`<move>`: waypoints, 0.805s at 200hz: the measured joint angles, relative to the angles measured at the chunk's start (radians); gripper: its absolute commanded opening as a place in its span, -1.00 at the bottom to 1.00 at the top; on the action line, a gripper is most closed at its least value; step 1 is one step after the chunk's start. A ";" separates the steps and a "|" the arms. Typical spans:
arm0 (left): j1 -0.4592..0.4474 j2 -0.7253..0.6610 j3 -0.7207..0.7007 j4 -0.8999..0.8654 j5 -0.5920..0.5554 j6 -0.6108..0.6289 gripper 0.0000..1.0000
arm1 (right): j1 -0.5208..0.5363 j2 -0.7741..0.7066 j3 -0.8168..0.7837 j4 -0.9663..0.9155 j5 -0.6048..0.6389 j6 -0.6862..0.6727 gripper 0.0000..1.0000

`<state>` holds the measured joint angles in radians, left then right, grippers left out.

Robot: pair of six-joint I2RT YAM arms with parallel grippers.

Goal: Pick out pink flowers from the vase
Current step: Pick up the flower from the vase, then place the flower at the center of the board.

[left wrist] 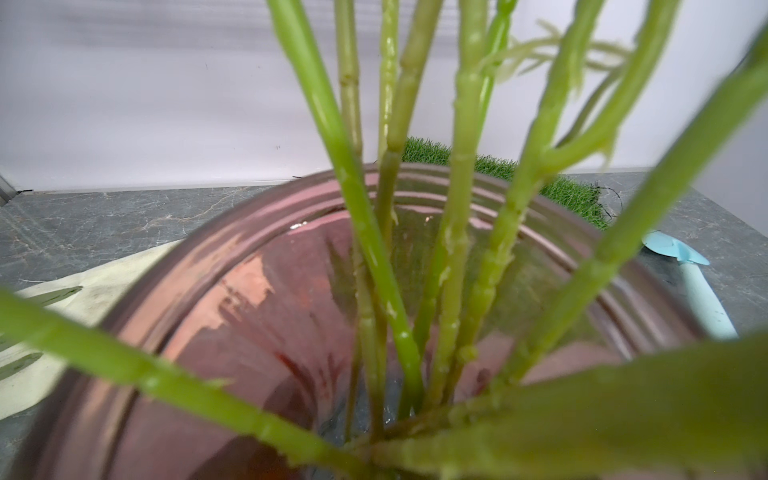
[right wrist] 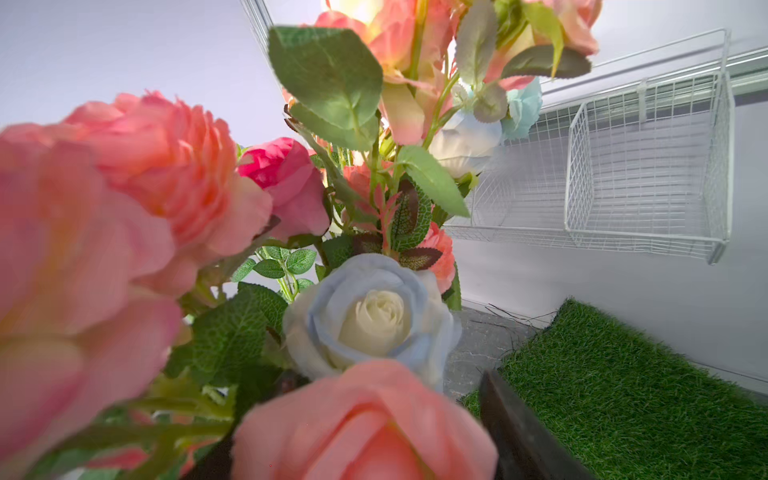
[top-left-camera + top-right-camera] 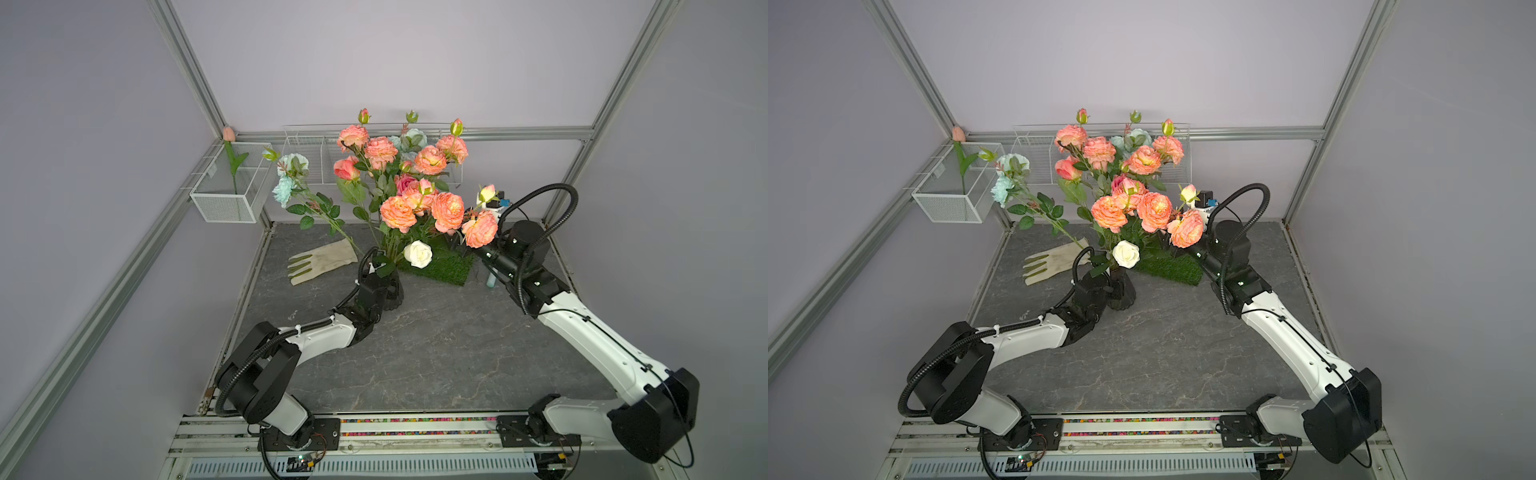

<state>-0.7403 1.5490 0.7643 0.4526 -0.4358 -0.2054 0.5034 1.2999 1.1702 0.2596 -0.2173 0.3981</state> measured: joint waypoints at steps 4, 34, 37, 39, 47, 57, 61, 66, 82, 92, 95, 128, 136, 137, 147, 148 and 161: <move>0.000 0.000 0.000 0.000 0.000 0.000 -1.00 | -0.001 0.002 0.000 0.002 -0.002 0.004 0.19; 0.000 0.000 0.000 0.000 -0.001 -0.001 -1.00 | -0.009 0.004 -0.008 0.008 -0.008 0.038 0.01; 0.000 0.000 0.000 0.000 -0.001 -0.002 -1.00 | -0.010 0.003 -0.010 0.011 -0.009 0.042 0.00; 0.000 0.000 0.000 0.000 -0.002 -0.002 -1.00 | -0.011 0.003 -0.012 0.011 -0.008 0.045 -0.01; 0.000 0.000 0.000 0.000 -0.003 -0.003 -1.00 | -0.015 -0.004 -0.021 0.011 -0.008 0.050 -0.04; 0.000 0.000 0.000 0.000 -0.005 -0.005 -1.00 | -0.023 -0.017 -0.034 0.008 -0.008 0.058 -0.10; -0.001 0.000 0.000 -0.001 -0.006 -0.005 -1.00 | -0.026 -0.024 -0.039 0.006 -0.008 0.059 -0.12; -0.001 0.000 0.000 -0.001 -0.007 -0.006 -1.00 | -0.031 -0.033 -0.045 0.002 -0.008 0.065 -0.15; -0.002 0.000 0.000 -0.001 -0.011 -0.011 -1.00 | -0.051 -0.068 -0.061 -0.013 -0.008 0.071 -0.22; -0.002 0.000 0.000 -0.002 -0.012 -0.012 -1.00 | -0.068 -0.096 -0.071 -0.021 -0.009 0.080 -0.24; -0.002 0.000 0.000 -0.002 -0.013 -0.013 -1.00 | -0.074 -0.104 -0.072 -0.024 -0.009 0.081 -0.25; -0.002 0.000 0.000 -0.003 -0.020 -0.025 -1.00 | -0.142 -0.177 -0.078 -0.056 -0.025 0.100 -0.31; -0.002 0.000 0.000 -0.004 -0.022 -0.027 -1.00 | -0.160 -0.189 -0.078 -0.070 -0.035 0.101 -0.31; -0.002 0.000 0.000 -0.004 -0.022 -0.027 -1.00 | -0.161 -0.190 -0.078 -0.071 -0.035 0.101 -0.31; -0.002 0.000 0.001 -0.005 -0.024 -0.028 -1.00 | -0.183 -0.202 -0.078 -0.094 -0.039 0.103 -0.31; -0.002 0.000 0.001 -0.005 -0.024 -0.029 -1.00 | -0.186 -0.203 -0.078 -0.097 -0.038 0.103 -0.30; -0.002 0.000 0.002 -0.007 -0.027 -0.032 -1.00 | -0.225 -0.220 -0.074 -0.153 -0.025 0.099 -0.30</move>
<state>-0.7425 1.5490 0.7662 0.4458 -0.4629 -0.2371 0.2783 1.0794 1.0962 0.1066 -0.2424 0.4973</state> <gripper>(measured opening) 0.641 0.362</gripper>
